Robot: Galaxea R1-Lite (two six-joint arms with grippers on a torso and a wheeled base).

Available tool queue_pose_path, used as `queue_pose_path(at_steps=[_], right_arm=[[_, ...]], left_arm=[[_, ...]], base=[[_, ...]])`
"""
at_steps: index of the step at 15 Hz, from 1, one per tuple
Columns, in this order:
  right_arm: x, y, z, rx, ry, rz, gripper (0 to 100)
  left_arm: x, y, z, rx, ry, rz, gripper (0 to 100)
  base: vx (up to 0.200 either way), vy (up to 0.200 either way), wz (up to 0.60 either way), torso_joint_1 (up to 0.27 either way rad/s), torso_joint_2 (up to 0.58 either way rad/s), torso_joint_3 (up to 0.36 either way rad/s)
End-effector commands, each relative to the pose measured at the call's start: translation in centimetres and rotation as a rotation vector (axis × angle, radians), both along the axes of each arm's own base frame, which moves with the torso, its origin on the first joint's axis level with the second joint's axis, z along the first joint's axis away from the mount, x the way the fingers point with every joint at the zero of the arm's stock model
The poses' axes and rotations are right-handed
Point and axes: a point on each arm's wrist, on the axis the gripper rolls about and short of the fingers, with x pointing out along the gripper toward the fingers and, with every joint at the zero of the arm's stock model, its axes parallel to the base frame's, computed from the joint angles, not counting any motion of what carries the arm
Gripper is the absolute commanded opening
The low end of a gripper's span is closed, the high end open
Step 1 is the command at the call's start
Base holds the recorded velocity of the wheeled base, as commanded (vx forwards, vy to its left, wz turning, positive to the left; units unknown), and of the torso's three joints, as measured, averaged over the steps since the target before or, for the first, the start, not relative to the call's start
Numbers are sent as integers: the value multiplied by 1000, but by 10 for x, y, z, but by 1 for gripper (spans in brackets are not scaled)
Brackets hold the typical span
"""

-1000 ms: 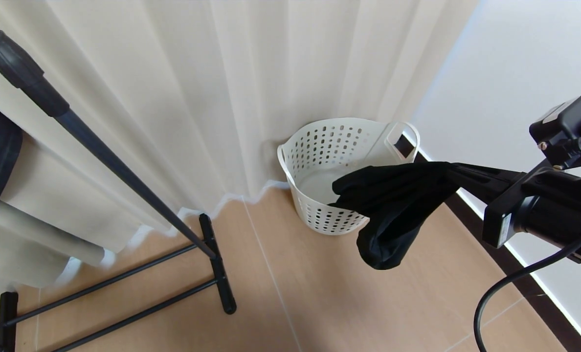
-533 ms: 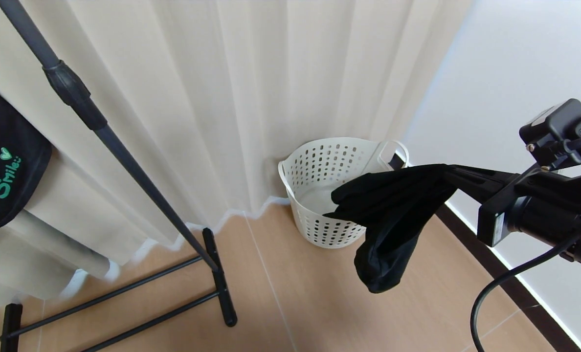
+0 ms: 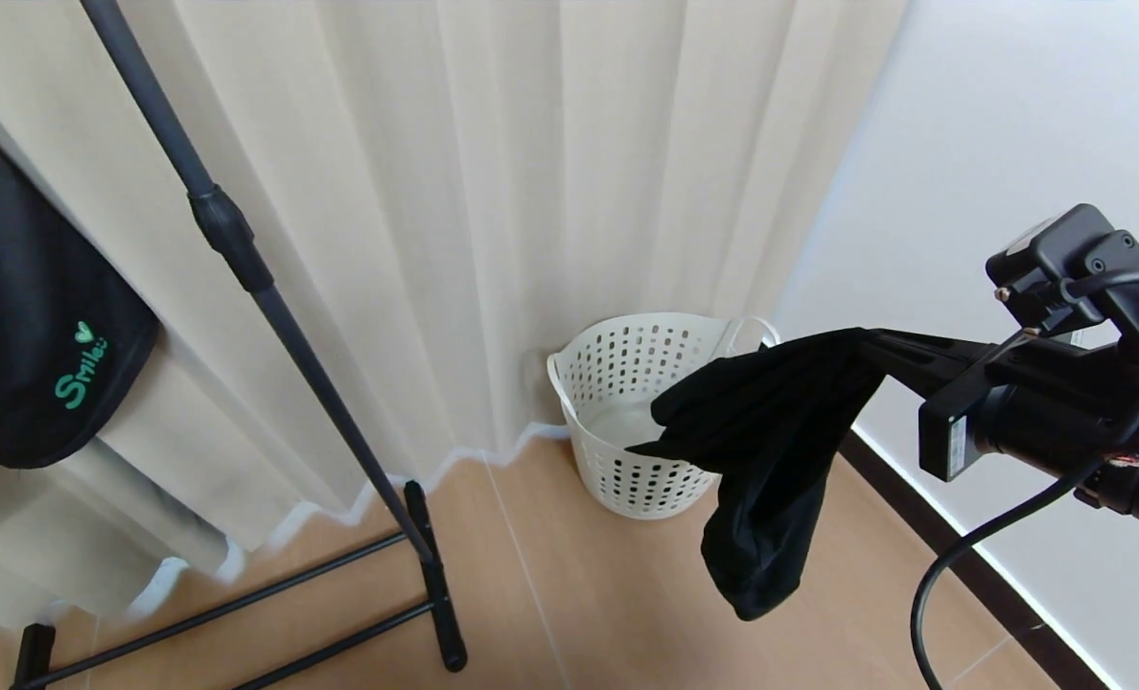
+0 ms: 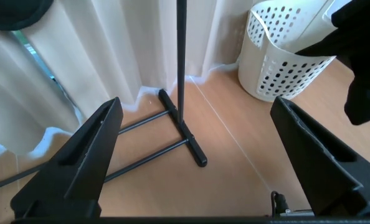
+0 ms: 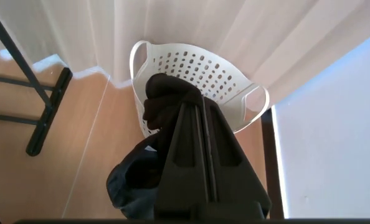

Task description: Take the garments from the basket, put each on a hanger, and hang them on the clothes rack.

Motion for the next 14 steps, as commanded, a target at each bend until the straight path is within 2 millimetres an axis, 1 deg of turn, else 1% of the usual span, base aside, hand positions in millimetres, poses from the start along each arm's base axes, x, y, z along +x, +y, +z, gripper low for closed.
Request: queue_pose_path(at_steps=[1, 7, 12, 14], right_arm=[[2, 1, -2, -5, 8, -1, 0], [1, 0, -2, -3, 5, -3, 0], [1, 0, -3, -6, 9, -3, 0], [1, 0, -3, -7, 10, -3, 0]], left_arm=[[0, 0, 0, 0, 1, 0, 100], [0, 0, 0, -2, 1, 1, 100], [0, 0, 0, -2, 1, 1, 100], [0, 0, 0, -2, 1, 1, 100]], base=[[0, 0, 0, 27, -349, -95], [0, 0, 0, 79, -429, -146], [0, 0, 0, 137, -469, -140], [0, 0, 0, 163, -486, -212]])
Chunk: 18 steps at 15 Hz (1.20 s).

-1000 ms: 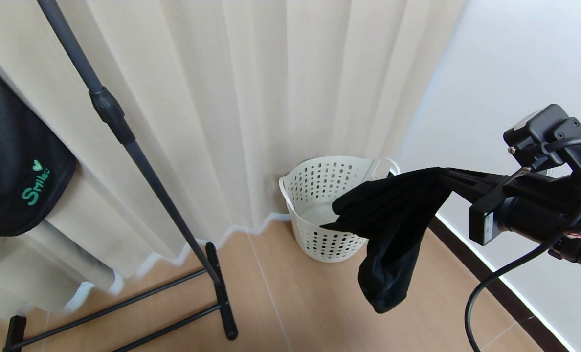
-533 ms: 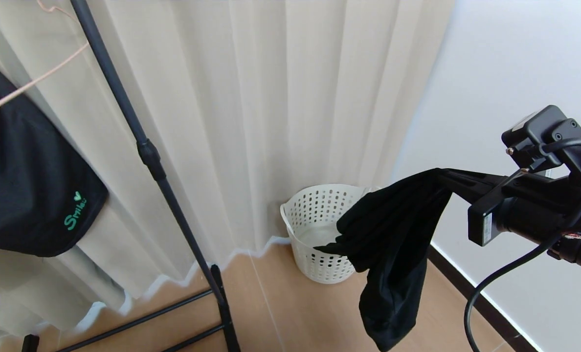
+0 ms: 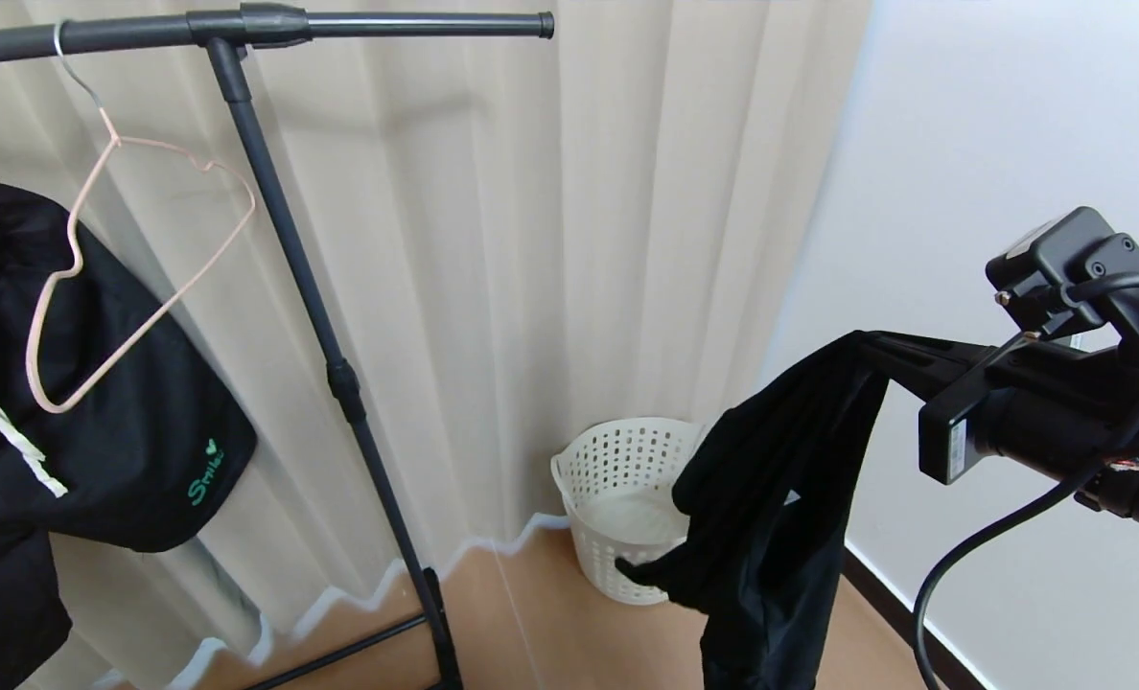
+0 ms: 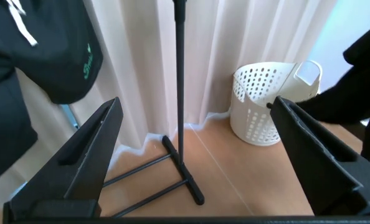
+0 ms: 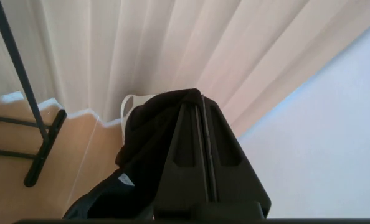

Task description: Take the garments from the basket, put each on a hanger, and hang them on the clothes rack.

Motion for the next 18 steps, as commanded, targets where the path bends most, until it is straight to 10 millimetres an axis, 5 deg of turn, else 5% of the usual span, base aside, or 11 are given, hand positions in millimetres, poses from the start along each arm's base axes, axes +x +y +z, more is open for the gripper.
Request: queue_pose_path(at_steps=[1, 18], right_arm=[[1, 0, -1, -2, 3, 0, 0], [1, 1, -2, -4, 5, 0, 0]], left_arm=[[0, 0, 0, -1, 2, 0, 100], [0, 0, 0, 4, 3, 1, 100]], base=[[0, 0, 0, 183, -491, -286], [0, 0, 0, 219, -529, -310]])
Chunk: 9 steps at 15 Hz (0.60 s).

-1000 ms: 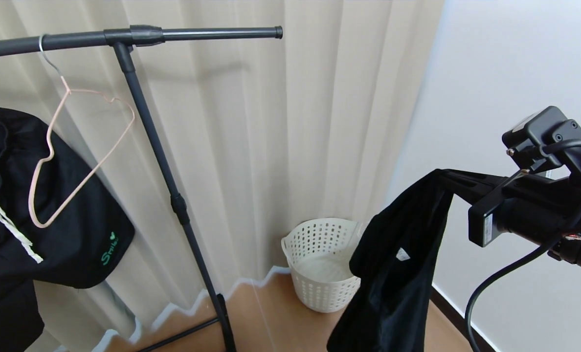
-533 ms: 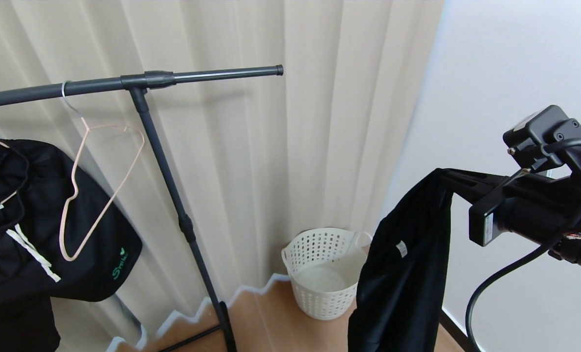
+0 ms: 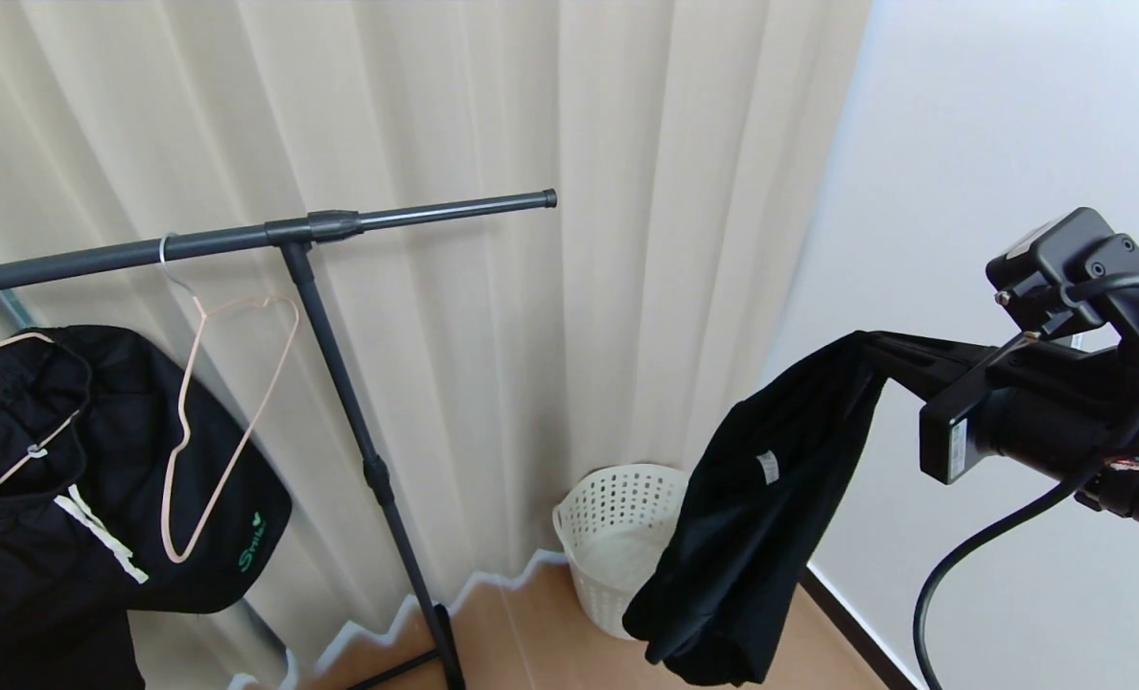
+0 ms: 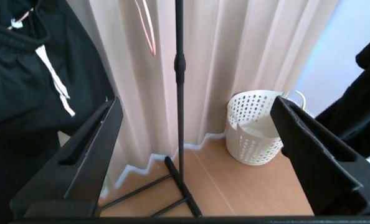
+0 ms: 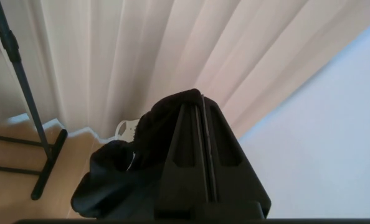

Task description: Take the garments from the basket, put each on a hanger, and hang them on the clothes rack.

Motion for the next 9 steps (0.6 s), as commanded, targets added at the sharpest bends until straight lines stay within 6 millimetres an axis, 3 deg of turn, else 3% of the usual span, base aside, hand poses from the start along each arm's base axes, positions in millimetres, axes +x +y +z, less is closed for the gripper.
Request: queue_pose_path(at_steps=[1, 4, 7, 9], right_arm=[[1, 1, -1, -4, 5, 0, 0], [5, 3, -5, -11, 17, -3, 0], [10, 3, -7, -5, 4, -13, 0], [9, 2, -9, -2, -2, -15, 0]], left_arm=[[0, 0, 0, 1, 1, -1, 100], [0, 0, 0, -3, 1, 1, 100], [0, 0, 0, -3, 1, 1, 100], [0, 0, 0, -3, 1, 1, 100]], base=[[0, 0, 0, 178, -388, -217], [0, 0, 0, 154, -346, -188], [0, 0, 0, 12, -20, -12], [0, 0, 600, 7, -2, -2]])
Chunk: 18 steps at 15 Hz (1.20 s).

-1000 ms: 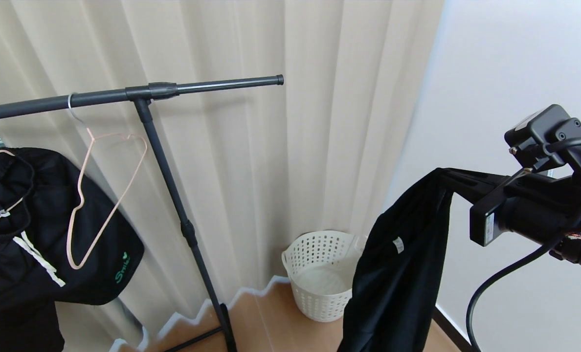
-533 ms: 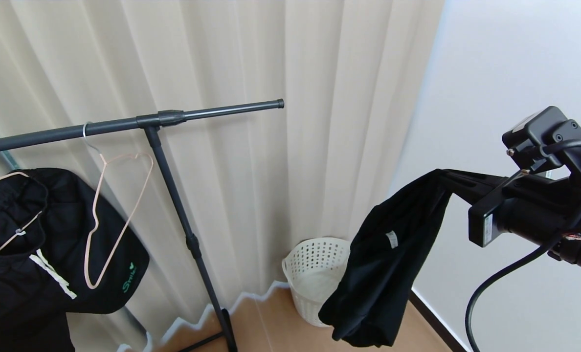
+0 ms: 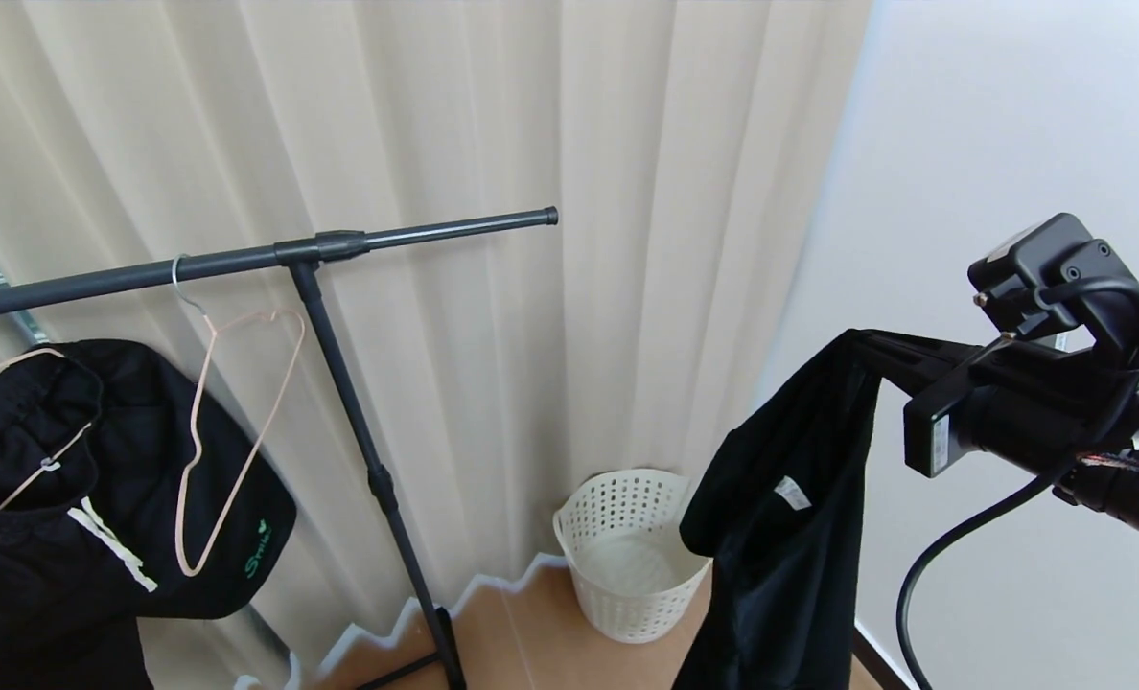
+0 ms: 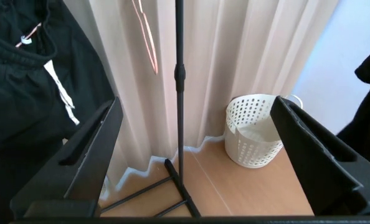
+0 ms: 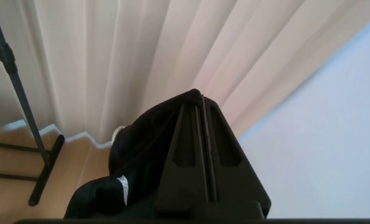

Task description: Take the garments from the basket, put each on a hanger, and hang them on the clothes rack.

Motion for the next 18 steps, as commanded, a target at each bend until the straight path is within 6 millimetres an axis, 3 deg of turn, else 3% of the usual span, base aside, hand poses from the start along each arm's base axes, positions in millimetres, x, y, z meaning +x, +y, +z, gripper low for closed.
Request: queue_pose_path(at_steps=[1, 5, 10, 13, 16, 18], right_arm=[[1, 1, -3, -5, 7, 2, 0], [0, 0, -1, -2, 1, 2, 0], [0, 0, -1, -2, 1, 2, 0], [0, 0, -2, -2, 3, 3, 0], [-1, 0, -2, -1, 1, 3, 0], [0, 0, -2, -2, 3, 3, 0]], left_arm=[[0, 0, 0, 0, 1, 1, 100], [0, 0, 0, 1, 1, 1, 100], [0, 0, 0, 1, 1, 1, 100], [0, 0, 0, 1, 1, 1, 100], [0, 0, 0, 0, 1, 1, 100], [0, 0, 0, 0, 1, 1, 100]], base=[[0, 0, 600, 2, 12, -7], [0, 0, 600, 2, -1, 4], [0, 0, 0, 0, 0, 0], [0, 0, 600, 1, 1, 2], [0, 0, 0, 0, 0, 0], [-200, 0, 0, 0, -2, 7]])
